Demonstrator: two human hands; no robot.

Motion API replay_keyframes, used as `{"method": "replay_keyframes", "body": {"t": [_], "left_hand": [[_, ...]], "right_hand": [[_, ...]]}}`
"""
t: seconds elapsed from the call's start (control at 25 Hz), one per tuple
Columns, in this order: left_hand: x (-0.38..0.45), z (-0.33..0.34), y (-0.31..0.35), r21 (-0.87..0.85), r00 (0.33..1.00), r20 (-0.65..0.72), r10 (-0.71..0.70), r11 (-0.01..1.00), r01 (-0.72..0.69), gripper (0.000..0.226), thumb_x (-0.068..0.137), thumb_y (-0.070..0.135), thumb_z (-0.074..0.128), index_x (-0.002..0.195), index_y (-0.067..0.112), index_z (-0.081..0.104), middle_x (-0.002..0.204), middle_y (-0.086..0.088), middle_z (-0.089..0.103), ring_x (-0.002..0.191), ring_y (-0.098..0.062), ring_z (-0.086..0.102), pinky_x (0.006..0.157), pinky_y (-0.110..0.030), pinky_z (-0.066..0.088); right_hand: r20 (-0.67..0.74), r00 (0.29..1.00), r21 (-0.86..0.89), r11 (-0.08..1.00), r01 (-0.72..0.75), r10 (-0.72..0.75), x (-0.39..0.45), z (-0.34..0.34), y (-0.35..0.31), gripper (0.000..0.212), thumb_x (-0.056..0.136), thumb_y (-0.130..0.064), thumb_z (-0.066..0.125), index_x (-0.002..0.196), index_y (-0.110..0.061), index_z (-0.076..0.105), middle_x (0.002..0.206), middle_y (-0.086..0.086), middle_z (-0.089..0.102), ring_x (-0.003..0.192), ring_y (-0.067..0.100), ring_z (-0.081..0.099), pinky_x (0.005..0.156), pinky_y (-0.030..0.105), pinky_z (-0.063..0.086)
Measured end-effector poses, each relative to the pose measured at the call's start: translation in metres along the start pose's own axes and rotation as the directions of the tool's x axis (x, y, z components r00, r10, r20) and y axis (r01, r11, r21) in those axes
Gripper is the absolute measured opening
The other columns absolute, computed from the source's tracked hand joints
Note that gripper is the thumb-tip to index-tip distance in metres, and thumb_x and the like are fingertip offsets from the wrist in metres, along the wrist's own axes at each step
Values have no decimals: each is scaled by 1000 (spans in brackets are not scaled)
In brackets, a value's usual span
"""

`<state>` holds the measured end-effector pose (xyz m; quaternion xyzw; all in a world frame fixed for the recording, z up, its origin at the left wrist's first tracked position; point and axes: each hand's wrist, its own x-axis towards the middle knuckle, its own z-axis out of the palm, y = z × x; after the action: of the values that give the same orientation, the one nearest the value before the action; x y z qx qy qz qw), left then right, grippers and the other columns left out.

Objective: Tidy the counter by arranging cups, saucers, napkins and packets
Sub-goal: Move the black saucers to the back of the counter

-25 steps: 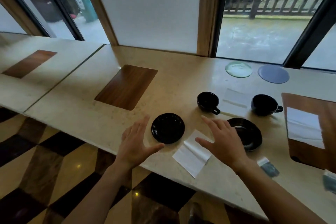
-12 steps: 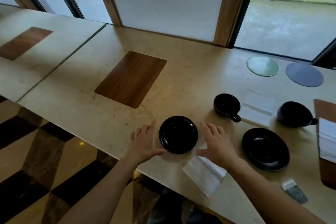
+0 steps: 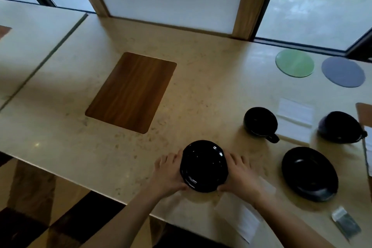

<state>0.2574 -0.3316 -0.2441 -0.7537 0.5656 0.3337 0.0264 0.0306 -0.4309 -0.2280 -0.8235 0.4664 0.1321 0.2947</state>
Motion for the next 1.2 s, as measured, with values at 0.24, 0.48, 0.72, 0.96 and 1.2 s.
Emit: {"method": "replay_keyframes", "body": {"t": [0.24,0.48,0.72,0.96,1.2], "left_hand": [[11,-2,-5,-13,998,13,66,998,-66,124,64,67,65,152,28,-13,138,3,25,130,-20,23,109,-37,19],[50,-42,-11,6,990,14,142,990,-142,124,58,78,50,152,25,-11,140,0,24,129,-21,24,109,-39,19],[140,-121,1,75,963,-82,257,965,-251,124,63,59,77,153,23,0,133,-3,32,124,-25,30,106,-42,24],[230,-198,37,98,943,-111,313,948,-303,123,67,45,82,153,24,-2,136,-5,29,127,-25,22,111,-41,15],[319,-236,61,91,949,-78,305,950,-297,121,63,39,85,152,27,3,137,-7,30,126,-30,27,105,-45,25]], "right_hand": [[-5,1000,28,999,-31,31,3,4,-6,127,57,-60,77,151,-29,-3,152,-4,23,135,24,25,112,41,27],[-36,997,118,991,-69,73,35,-14,-12,126,58,-64,72,151,-26,-4,148,2,27,133,25,26,110,42,32],[-223,975,-11,1000,-24,21,100,-86,-11,127,62,-58,77,150,-17,-5,137,9,34,124,30,30,103,44,35],[-314,949,-45,998,-50,33,176,-164,13,127,56,-54,84,148,-14,7,131,13,37,117,32,32,97,43,37],[-362,930,25,998,-63,67,247,-203,41,123,55,-48,86,149,-20,10,127,11,42,116,30,33,98,42,36]]}}
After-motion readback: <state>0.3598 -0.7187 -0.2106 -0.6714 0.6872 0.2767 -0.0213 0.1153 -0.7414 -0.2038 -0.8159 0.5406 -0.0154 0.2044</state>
